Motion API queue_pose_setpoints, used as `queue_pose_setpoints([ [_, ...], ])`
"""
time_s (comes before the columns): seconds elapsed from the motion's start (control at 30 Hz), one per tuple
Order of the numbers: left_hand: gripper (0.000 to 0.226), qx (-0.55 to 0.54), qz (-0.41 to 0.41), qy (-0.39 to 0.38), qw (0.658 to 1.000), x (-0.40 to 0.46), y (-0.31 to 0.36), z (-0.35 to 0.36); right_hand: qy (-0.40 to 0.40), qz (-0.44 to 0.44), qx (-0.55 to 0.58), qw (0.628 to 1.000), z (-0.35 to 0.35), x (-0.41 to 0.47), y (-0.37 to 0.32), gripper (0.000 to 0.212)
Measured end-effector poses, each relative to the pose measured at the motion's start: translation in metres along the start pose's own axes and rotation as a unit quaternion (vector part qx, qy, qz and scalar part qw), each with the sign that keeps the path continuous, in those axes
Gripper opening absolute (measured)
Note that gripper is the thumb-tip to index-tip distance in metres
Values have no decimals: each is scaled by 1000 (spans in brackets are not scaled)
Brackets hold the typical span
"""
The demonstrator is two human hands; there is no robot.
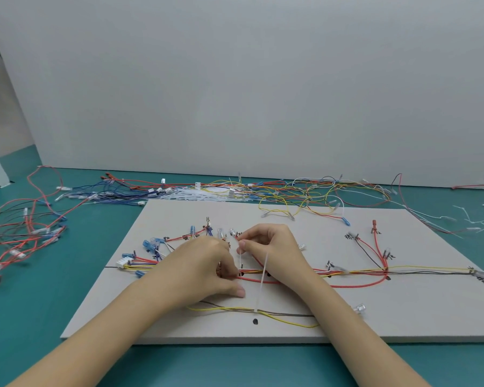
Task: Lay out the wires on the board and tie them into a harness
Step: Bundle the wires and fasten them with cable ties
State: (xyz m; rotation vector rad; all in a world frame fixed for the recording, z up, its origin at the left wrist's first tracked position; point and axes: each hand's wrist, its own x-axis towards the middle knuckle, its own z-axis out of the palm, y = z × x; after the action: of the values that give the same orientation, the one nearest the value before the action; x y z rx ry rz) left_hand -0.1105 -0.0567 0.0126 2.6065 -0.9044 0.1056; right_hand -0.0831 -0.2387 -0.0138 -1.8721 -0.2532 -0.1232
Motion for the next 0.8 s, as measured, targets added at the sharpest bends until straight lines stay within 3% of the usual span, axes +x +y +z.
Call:
queue_pose_setpoints([
  [0.2, 69, 53, 5, -11, 999, -1, 3, 0, 1, 2, -4, 1000, 0, 0, 1, 13],
  [0.33, 72, 77, 0, -26, 997, -2, 6, 0, -1, 2, -3, 1000, 0, 0, 0, 13],
  [0.53, 51, 76, 1, -23, 997, -3, 7, -1, 0, 4, 8, 1000, -1, 0, -1, 18],
  [0.8, 18, -59, 1, 1, 998, -2, 13, 8, 0, -9, 26, 1000, -1, 0, 0, 22],
])
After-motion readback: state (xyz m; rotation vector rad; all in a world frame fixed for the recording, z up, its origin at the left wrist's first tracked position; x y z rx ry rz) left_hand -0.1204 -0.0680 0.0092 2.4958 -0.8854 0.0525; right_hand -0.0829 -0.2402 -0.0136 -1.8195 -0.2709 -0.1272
